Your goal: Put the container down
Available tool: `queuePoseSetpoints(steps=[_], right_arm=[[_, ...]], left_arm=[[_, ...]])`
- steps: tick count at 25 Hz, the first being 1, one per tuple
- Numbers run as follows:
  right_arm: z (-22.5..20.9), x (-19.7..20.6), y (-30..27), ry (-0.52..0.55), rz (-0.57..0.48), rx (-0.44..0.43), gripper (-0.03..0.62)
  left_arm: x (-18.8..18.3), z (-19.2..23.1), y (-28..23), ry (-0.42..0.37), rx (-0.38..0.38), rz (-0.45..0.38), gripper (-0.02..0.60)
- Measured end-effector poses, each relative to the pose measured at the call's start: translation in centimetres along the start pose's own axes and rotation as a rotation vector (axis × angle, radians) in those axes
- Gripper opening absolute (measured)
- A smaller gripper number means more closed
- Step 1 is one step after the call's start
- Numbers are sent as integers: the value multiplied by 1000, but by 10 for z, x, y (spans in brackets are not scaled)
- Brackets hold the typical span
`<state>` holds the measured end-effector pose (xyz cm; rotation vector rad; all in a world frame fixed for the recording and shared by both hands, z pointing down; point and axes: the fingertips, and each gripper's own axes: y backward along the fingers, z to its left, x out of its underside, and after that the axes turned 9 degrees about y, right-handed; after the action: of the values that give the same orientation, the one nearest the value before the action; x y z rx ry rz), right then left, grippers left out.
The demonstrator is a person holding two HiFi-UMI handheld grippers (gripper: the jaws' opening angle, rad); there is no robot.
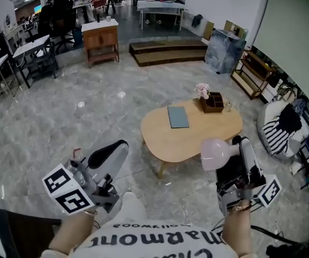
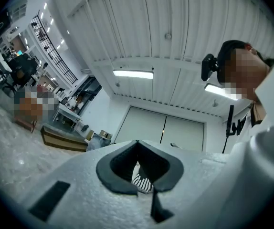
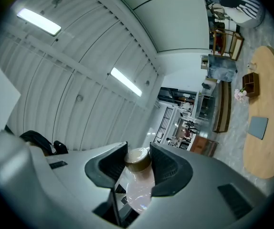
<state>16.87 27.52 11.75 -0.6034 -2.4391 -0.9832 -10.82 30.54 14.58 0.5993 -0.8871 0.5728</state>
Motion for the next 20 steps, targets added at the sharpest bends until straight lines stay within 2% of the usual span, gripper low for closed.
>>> queuePoseSetpoints(steps=[8,20], right_arm=[[-55,-8,-39,-7,-18,50,135],[-133,-24,-166,56,-69,71,135]], left_arm=[[-6,54,-60,24,51,57,15],[-76,179,-159,39,159,54,15]])
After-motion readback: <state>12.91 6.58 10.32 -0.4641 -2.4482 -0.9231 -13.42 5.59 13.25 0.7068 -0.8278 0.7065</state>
